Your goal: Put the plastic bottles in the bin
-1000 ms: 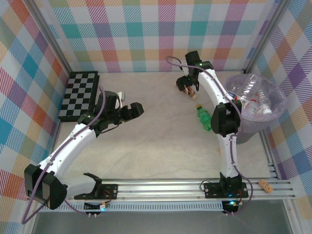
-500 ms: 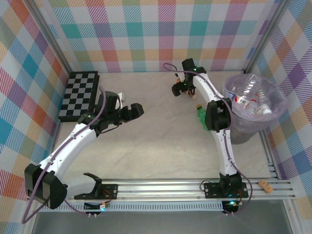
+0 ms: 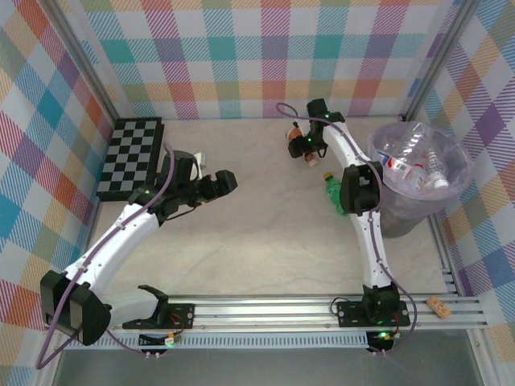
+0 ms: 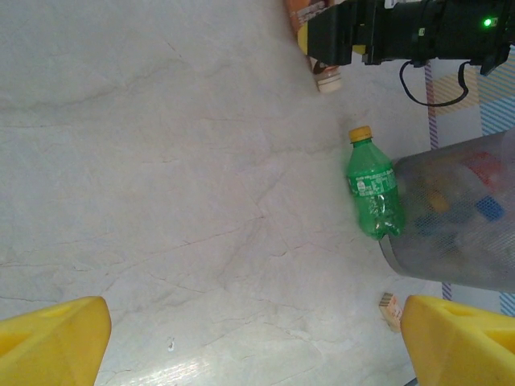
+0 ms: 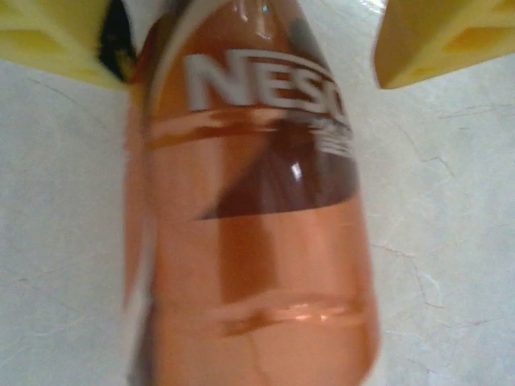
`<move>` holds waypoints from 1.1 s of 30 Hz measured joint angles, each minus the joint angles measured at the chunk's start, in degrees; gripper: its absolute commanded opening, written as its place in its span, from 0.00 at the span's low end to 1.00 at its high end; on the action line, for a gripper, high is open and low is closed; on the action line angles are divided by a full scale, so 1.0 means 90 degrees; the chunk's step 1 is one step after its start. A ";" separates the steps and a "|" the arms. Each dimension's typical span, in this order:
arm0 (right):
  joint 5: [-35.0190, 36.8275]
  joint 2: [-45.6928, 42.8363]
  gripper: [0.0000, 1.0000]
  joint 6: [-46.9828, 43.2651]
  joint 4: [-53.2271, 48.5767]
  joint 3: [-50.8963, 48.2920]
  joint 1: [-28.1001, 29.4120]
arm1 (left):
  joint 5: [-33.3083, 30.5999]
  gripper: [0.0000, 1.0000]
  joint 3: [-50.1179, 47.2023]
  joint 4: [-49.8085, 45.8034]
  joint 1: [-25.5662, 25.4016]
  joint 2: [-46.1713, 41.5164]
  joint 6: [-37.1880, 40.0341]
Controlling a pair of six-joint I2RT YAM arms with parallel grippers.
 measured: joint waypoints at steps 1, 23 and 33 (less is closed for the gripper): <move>-0.0075 0.0000 0.61 0.0058 -0.0010 0.0000 -0.0007 | -0.0005 0.93 -0.0010 0.0000 0.0000 -0.0032 0.0000; -0.0340 -0.1989 0.43 0.0848 0.0019 -0.1035 0.0046 | -0.0070 0.93 -0.0075 -0.0058 0.0000 -0.0216 0.0002; 0.0270 -0.4801 0.41 0.1474 -0.0758 -0.1484 0.0046 | -0.0046 0.93 -0.0075 0.0012 0.0000 0.0015 0.0005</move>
